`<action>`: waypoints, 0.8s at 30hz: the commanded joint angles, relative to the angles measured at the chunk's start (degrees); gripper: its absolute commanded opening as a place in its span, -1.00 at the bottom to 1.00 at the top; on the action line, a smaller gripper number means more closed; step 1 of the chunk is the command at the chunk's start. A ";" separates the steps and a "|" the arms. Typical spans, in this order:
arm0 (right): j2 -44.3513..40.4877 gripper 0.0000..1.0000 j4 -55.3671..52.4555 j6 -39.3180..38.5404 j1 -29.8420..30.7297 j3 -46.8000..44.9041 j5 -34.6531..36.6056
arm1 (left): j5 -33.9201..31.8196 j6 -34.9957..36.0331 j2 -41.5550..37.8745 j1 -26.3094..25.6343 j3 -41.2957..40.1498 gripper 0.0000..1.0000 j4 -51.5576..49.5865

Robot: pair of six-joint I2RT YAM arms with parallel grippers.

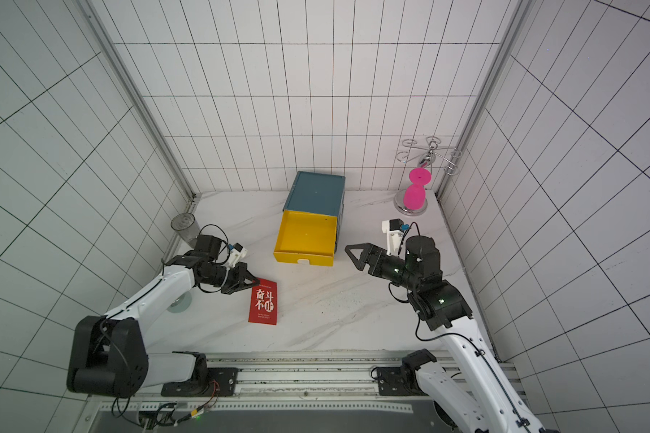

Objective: Take the postcards out of the drawer
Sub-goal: Place the postcard at the center of the board.

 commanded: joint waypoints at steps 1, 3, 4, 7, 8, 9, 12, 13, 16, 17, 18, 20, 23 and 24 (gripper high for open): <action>-1.58 0.72 -1.24 -1.12 -0.91 -1.19 -1.00 | -2.62 0.58 1.44 -0.51 1.14 -1.00 3.67; -2.05 0.72 -1.98 -1.25 -1.18 -1.37 -1.13 | -2.62 1.18 2.73 -0.72 1.12 -1.00 4.48; -2.15 0.72 -2.23 -1.30 -1.23 -1.42 -1.17 | -2.61 1.47 3.50 -0.88 1.12 -1.00 4.68; -2.57 0.72 -2.68 -1.17 -1.35 -2.07 -1.38 | -3.36 1.65 5.72 -1.25 1.21 -1.00 5.57; -2.74 0.72 -2.75 -1.14 -1.42 -2.37 -1.36 | -3.88 1.63 6.23 -1.34 1.27 -1.00 5.95; -2.92 0.72 -2.73 -1.13 -1.45 -2.54 -1.27 | -4.39 1.59 6.62 -1.47 1.38 -1.00 6.16; -3.11 0.72 -2.73 -1.04 -1.53 -2.93 -1.18 | -5.75 1.72 7.70 -1.69 1.91 -1.00 6.40; -3.19 0.72 -2.72 -1.05 -1.61 -2.92 -1.14 | -6.35 1.88 8.03 -1.69 2.12 -1.00 6.40; -3.32 0.72 -2.75 -1.21 -1.70 -2.90 -1.18 | -7.64 2.10 9.24 -1.73 2.60 -1.00 6.42; -3.51 0.72 -2.86 -1.35 -1.71 -2.95 -1.20 | -8.06 2.19 9.61 -1.72 2.78 -1.00 6.35; -3.61 0.72 -2.99 -1.52 -1.71 -2.96 -1.10 | -8.77 2.33 9.96 -1.81 2.95 -1.00 6.40; -3.89 0.72 -3.21 -1.74 -1.80 -3.15 -1.00 | -10.83 2.63 10.54 -2.27 3.29 -0.98 6.10; -4.32 0.73 -3.65 -2.09 -1.95 -3.39 -0.79 | -12.92 3.45 11.79 -3.33 4.05 -0.93 5.32; -4.46 0.73 -3.74 -2.18 -2.04 -3.39 -0.74 | -13.21 3.57 12.16 -3.65 4.27 -0.91 5.10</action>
